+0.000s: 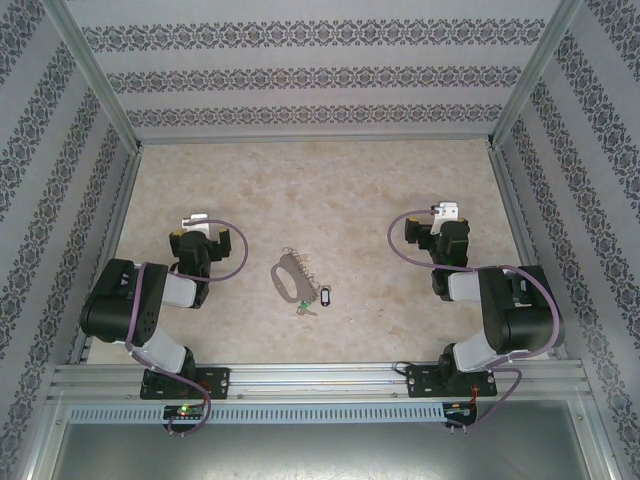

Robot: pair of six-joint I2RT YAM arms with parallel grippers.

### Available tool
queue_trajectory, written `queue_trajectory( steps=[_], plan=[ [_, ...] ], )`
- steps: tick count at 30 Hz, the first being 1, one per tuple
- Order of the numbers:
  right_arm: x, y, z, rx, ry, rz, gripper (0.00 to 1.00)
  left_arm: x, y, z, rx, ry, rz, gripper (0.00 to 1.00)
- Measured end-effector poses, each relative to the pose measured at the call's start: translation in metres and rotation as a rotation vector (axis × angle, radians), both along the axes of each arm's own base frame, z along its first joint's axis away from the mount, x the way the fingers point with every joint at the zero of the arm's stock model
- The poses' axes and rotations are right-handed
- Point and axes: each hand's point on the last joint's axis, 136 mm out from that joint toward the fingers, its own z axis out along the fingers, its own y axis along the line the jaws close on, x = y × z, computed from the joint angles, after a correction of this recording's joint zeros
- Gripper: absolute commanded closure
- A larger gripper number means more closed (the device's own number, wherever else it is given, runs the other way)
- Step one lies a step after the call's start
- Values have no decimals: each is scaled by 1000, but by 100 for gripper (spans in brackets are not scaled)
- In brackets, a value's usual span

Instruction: Put the keys on the keyring

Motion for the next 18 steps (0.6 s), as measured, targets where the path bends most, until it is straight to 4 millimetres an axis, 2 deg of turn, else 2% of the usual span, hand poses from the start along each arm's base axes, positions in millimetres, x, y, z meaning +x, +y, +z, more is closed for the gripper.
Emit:
queue_trajectory(
  steps=[6, 18],
  plan=[
    [0, 0, 0, 0, 0, 0, 2, 7, 4, 8, -13, -30, -2, 0],
    [0, 0, 0, 1, 0, 0, 2, 7, 4, 8, -18, -30, -9, 0]
  ],
)
